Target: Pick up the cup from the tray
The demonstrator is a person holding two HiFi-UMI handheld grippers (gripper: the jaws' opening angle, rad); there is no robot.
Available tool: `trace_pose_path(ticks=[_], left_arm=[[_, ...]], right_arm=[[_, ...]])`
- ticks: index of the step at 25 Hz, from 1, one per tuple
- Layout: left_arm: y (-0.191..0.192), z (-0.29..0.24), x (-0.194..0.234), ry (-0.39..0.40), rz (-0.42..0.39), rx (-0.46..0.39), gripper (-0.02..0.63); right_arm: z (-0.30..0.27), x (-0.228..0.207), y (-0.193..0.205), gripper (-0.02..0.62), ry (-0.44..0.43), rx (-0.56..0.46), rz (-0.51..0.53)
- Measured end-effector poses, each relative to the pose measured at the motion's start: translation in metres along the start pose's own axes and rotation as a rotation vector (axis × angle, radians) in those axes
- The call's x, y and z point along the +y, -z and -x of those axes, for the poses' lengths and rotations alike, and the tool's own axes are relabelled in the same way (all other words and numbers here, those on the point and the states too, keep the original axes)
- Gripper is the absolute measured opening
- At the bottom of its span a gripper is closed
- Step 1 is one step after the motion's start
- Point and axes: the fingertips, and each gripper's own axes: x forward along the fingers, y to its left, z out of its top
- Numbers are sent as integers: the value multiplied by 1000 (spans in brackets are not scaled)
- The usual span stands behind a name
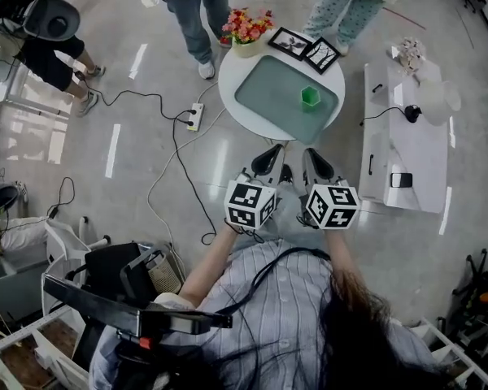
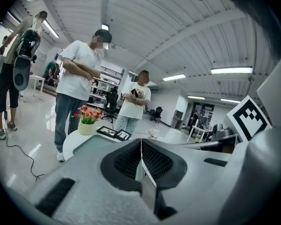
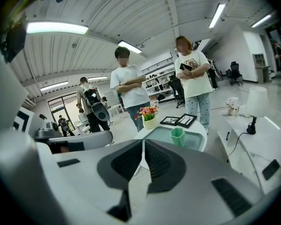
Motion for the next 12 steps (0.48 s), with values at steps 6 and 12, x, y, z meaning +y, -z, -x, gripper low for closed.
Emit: trace_pose_path(ticks=[6, 12], left_arm=[[-4, -45, 19, -12, -1, 16, 15], [-11, -98, 37, -19, 20, 49, 15]], right_arm=[[-44, -31, -9, 35, -16, 33, 2], [-84, -64, -17, 37, -30, 87, 20]])
